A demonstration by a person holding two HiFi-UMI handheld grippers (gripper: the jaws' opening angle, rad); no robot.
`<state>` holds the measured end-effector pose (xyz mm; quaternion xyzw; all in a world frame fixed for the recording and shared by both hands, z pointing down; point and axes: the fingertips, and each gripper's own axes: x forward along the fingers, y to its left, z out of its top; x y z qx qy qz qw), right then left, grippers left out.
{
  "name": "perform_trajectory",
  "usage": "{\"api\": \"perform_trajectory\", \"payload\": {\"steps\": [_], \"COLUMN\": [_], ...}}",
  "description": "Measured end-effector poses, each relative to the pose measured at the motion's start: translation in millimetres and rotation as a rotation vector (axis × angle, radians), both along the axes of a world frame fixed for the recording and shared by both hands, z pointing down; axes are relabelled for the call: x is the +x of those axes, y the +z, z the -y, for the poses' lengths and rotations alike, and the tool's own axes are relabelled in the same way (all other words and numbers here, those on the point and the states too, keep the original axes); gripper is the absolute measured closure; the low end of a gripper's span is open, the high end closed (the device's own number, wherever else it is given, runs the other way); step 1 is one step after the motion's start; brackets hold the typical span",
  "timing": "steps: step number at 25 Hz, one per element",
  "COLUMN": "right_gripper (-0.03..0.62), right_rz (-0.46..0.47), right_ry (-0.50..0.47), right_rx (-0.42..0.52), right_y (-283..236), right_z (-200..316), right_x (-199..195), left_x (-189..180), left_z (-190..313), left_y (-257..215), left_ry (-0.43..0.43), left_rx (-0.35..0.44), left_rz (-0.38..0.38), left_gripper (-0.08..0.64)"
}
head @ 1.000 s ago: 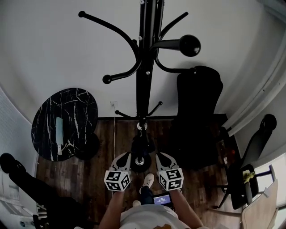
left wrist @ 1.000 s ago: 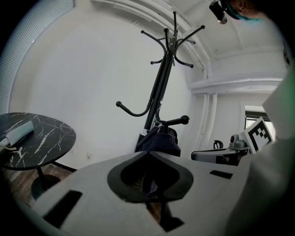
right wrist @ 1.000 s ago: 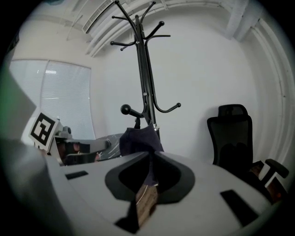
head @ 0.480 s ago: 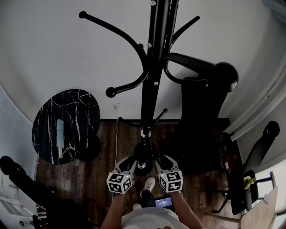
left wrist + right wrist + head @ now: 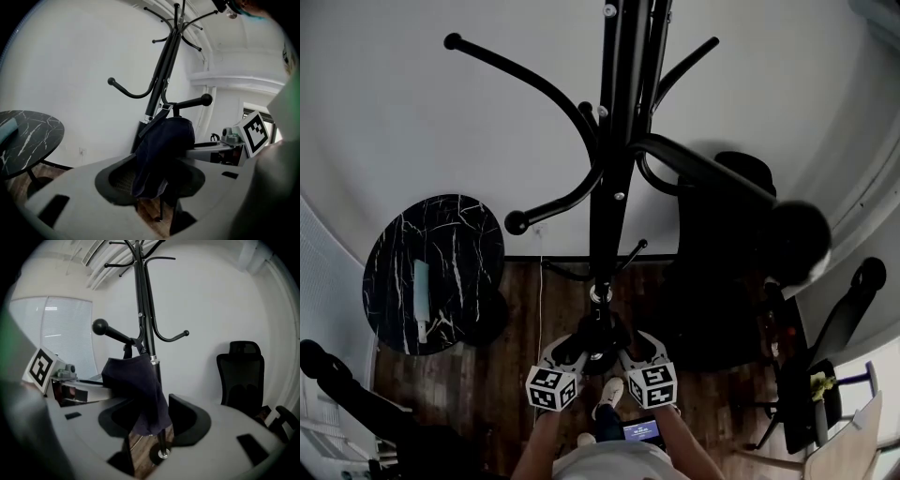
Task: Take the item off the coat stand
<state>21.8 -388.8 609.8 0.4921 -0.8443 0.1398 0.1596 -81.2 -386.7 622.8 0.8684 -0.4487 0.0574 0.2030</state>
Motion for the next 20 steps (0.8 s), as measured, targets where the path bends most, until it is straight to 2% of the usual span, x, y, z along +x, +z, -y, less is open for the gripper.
{"api": "perform_trajectory", "payload": {"steps": [3, 5, 8, 10, 12, 20], "right_gripper": [0.452, 0.457, 0.457, 0.546, 0.551, 0.552], "right_rz": [-0.005, 0.005, 0.006, -0.004, 0.003, 0.002], "right_ry": [-0.001, -0.003, -0.017, -0.032, -0.038, -0.037], "right_rx": [0.013, 0.016, 0.014, 0.015, 0.011, 0.005], "right_y": [-1.1, -1.4, -0.1, 0.8, 1.0, -0.2], "right_z": [5.1, 7.3, 7.7, 4.9, 2.7, 0.7], "right_x": [-2.2, -3.4, -6.4, -7.9, -8.6, -7.9], "left_x": [-3.8, -3.8, -2.1, 0.2, 1.1, 0.9], "left_z": [7.8, 10.3, 10.2, 7.8, 5.7, 4.0], "left_y": [-2.8, -2.5, -5.1, -8.5, -10.1, -10.6], "left_ry": [-0.007, -0.001, 0.008, 0.017, 0.026, 0.037], "left_rx": [0.011, 0.013, 0.038, 0.070, 0.088, 0.085], "left_rz": [-0.023, -0.023, -0.004, 0.029, 0.049, 0.045], "left_gripper": [0.393, 0.396, 0.440, 0.499, 0.518, 0.523]}}
